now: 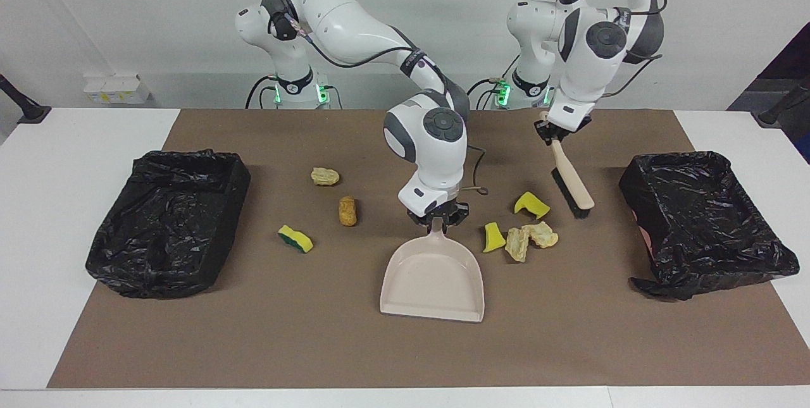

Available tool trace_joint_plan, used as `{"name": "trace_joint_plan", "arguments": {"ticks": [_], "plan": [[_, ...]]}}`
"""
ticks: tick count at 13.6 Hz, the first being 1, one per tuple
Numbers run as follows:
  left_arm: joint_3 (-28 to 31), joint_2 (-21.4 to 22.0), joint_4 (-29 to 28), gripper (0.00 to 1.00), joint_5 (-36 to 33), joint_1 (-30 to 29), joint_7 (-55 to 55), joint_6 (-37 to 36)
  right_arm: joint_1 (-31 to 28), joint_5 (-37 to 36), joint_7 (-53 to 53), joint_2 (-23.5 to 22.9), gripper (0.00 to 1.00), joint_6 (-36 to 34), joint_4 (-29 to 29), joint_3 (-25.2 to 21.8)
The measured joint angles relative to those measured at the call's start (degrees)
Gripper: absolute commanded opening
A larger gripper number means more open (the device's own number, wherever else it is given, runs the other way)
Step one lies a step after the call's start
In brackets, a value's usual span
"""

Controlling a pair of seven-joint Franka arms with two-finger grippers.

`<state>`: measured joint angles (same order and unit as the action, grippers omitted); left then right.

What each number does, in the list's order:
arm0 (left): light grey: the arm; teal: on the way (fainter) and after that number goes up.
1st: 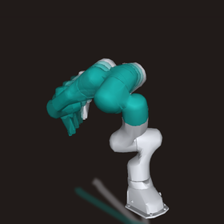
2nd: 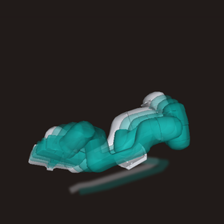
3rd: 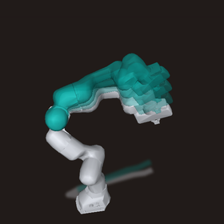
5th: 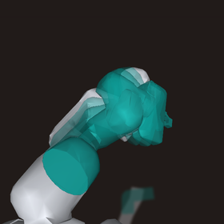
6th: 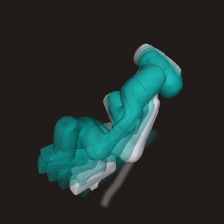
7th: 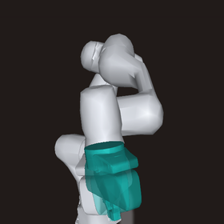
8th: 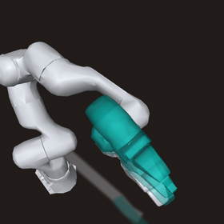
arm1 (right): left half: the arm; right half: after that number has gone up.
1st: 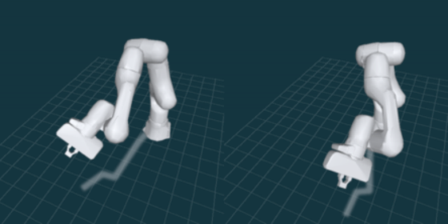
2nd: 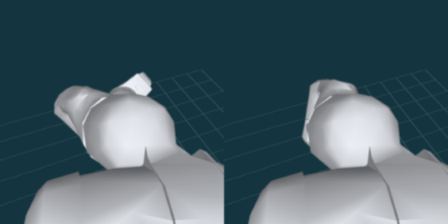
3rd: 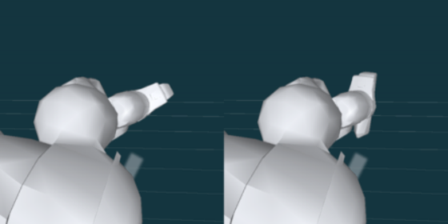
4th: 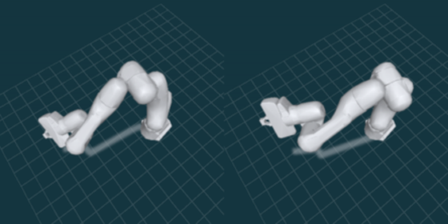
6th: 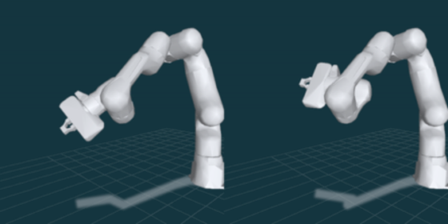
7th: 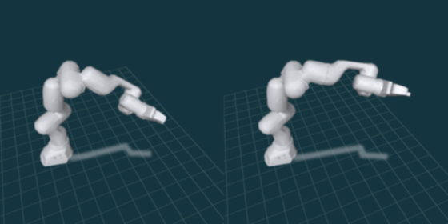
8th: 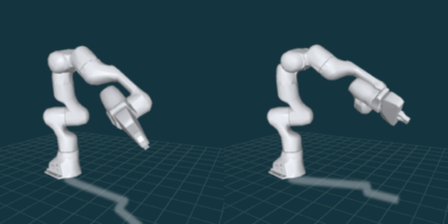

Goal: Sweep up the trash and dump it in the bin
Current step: 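Grasp the dustpan handle with the right gripper while the left gripper grasps the brush, then slide the dustpan toward the trash pile while the left gripper brings the brush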

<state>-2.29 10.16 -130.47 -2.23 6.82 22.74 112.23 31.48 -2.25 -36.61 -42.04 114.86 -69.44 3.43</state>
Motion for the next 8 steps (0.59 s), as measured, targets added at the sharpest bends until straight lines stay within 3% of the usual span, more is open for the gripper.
{"name": "trace_joint_plan", "arguments": {"ticks": [8], "plan": [[-0.6,-3.2,0.4,0.0,4.1,-0.8,4.1,2.5,-1.2,0.0,21.6,1.9,0.0,-3.5,-0.2,0.0]]}}
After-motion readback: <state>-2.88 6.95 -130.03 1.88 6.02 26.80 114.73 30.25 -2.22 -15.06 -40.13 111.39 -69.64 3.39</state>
